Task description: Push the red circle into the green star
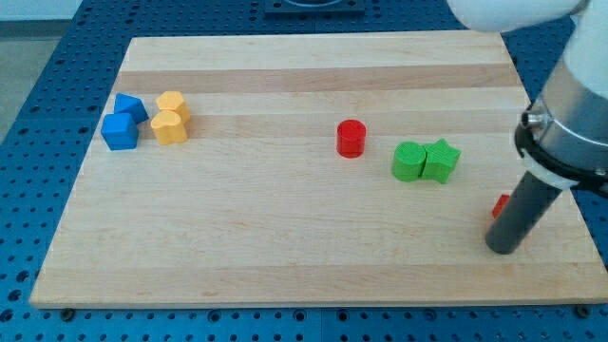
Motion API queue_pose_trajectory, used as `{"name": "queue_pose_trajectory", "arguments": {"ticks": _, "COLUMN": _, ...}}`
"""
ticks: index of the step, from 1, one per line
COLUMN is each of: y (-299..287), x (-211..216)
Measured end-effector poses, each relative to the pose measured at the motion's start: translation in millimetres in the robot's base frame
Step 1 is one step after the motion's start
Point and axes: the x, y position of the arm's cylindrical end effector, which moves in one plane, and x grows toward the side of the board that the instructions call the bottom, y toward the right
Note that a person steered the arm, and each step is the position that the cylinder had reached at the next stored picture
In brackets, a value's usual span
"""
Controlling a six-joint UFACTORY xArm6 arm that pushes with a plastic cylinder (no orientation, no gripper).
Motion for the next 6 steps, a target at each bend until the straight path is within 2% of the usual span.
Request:
{"name": "queue_pose_trajectory", "arguments": {"ticks": 2, "y": -53.9, "x": -10.3}}
{"name": "queue_pose_trajectory", "arguments": {"ticks": 4, "y": -112.7, "x": -70.3}}
{"name": "queue_pose_trajectory", "arguments": {"ticks": 6, "y": -152.4, "x": -94.9}}
